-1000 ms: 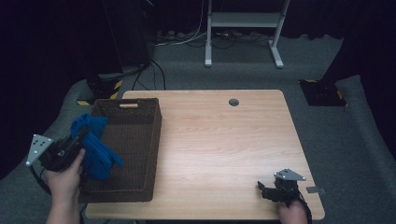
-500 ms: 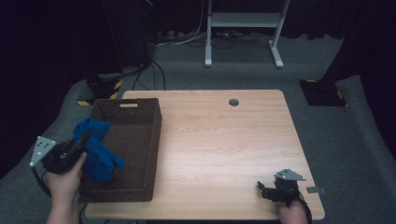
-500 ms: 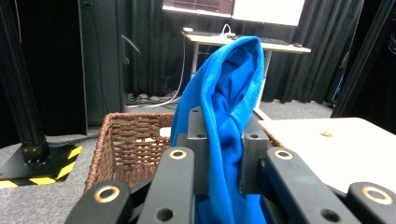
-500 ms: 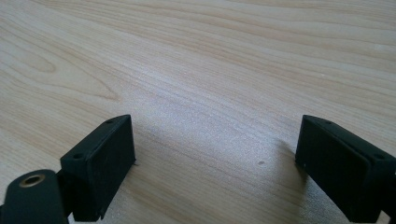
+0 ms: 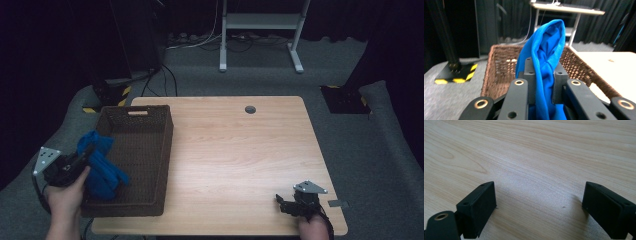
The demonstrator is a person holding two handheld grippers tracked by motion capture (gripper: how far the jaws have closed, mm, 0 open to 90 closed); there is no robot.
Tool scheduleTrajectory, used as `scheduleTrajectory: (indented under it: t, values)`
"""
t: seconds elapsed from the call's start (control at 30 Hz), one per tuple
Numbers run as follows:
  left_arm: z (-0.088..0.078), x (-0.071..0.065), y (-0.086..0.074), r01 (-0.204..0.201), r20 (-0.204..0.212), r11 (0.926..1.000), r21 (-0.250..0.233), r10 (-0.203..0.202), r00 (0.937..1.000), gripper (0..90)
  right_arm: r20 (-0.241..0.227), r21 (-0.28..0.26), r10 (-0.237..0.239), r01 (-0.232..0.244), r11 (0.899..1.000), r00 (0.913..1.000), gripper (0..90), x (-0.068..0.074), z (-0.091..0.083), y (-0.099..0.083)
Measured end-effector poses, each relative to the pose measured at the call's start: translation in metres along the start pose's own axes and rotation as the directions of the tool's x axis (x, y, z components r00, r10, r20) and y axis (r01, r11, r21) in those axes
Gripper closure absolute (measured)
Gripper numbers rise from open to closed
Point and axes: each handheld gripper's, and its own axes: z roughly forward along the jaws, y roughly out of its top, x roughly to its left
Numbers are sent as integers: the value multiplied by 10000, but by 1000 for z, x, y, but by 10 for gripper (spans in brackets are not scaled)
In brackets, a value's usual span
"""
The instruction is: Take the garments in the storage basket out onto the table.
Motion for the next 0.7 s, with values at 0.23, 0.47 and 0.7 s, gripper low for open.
scheduleTrajectory:
  t: [0.23,0.47,0.7]
  values:
    - [21,5,8,38,-476,9958,915,5,9989,790,1,-1,-1,1,10000,10000,116,0,0,0]
    - [45,9,17,-66,-1004,9820,1887,260,9946,789,1,0,-2,2,10000,10000,116,0,0,0]
    - [64,7,17,-69,-1194,9674,2531,383,9921,789,-1,-1,-2,2,10000,10000,116,0,0,0]
